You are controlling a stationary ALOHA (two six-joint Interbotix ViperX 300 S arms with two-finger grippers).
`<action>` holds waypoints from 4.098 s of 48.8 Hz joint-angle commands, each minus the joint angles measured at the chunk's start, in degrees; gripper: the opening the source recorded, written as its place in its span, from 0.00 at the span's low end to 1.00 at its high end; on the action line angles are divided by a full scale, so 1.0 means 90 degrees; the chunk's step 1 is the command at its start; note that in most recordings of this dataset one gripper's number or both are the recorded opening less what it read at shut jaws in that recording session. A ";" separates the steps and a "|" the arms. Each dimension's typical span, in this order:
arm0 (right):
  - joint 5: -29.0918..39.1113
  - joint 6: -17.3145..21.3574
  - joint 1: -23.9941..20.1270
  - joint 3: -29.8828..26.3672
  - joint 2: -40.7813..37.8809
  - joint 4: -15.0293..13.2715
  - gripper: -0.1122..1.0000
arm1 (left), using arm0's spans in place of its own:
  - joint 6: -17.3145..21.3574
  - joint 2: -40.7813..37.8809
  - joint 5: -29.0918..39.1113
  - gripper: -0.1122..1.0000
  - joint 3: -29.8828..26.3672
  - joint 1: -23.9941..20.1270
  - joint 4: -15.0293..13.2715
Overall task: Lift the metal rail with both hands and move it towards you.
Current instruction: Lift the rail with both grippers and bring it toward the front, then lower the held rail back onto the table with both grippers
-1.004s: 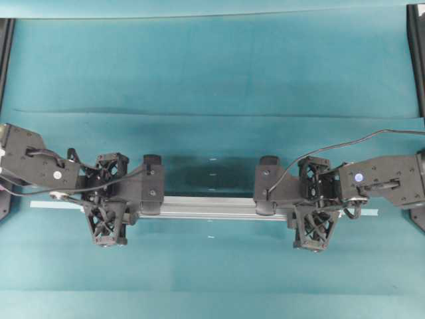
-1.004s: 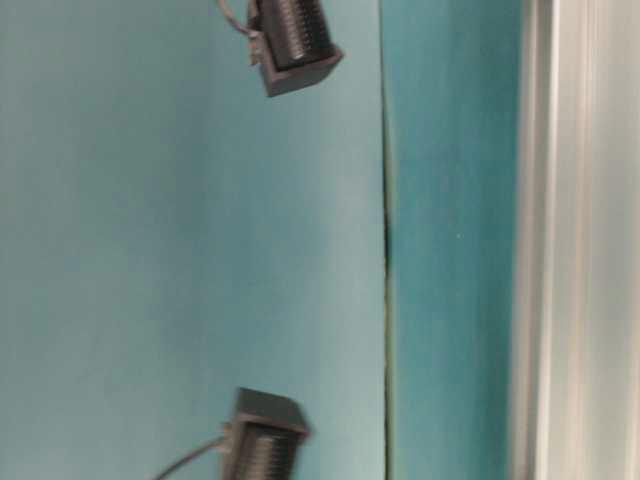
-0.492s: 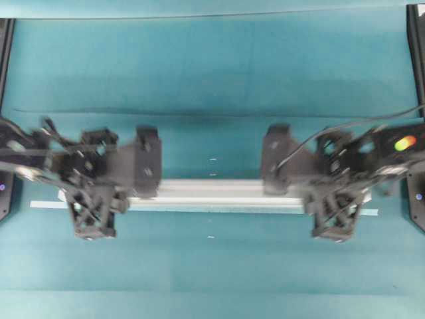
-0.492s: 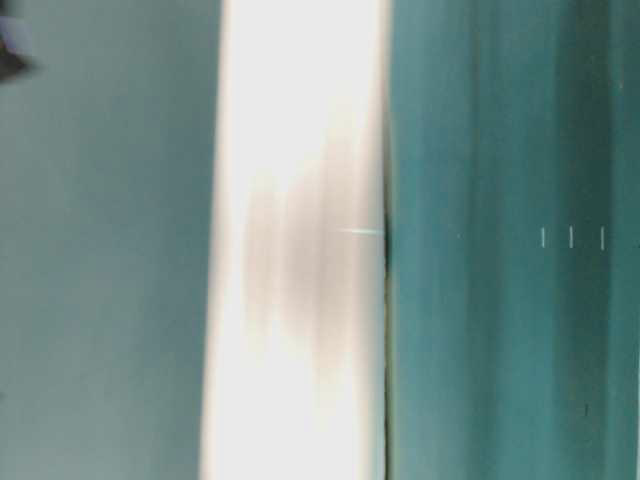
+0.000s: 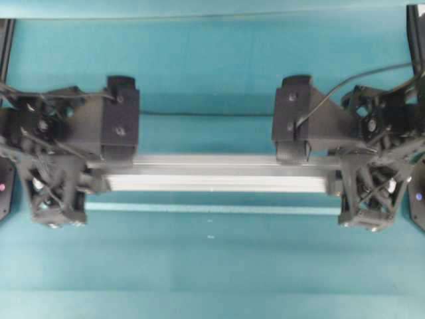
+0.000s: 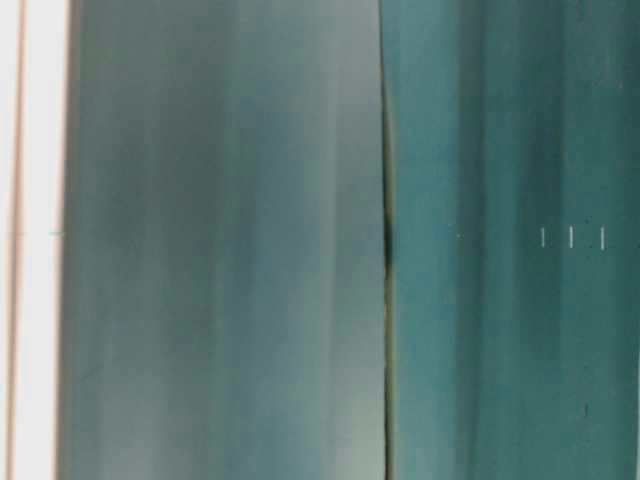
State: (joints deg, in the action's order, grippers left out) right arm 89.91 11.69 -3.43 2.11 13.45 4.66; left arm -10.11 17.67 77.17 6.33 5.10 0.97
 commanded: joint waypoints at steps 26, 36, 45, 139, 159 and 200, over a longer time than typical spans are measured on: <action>0.0625 0.0352 0.0059 -0.1221 -0.0244 -0.0010 0.46 | -0.0215 -0.0439 0.1221 0.36 -0.1816 -0.0029 0.0010; 0.0625 0.0342 0.0059 -0.1221 -0.0244 0.0000 0.46 | -0.0205 -0.0449 0.1221 0.36 -0.1807 -0.0039 0.0010; 0.0605 0.0283 0.0098 -0.1084 -0.0244 -0.0010 0.46 | -0.0156 -0.0488 0.1191 0.36 -0.1719 -0.0205 0.0039; -0.5684 -0.0527 0.0156 0.4199 -0.1426 -0.0439 0.46 | -0.0449 -0.1826 -0.4570 0.36 0.3398 -0.0762 0.0039; -0.5840 -0.0508 0.0117 0.4248 -0.1572 -0.0439 0.46 | -0.0439 -0.1963 -0.4912 0.36 0.3555 -0.0742 0.0039; -0.6201 -0.0479 0.0029 0.4326 -0.1689 -0.0254 0.46 | -0.0391 -0.2119 -0.5107 0.36 0.3555 -0.0742 0.0039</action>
State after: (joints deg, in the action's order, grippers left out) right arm 35.77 6.68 -1.85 41.66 -1.67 1.67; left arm -10.11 -1.76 32.26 39.02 0.09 1.67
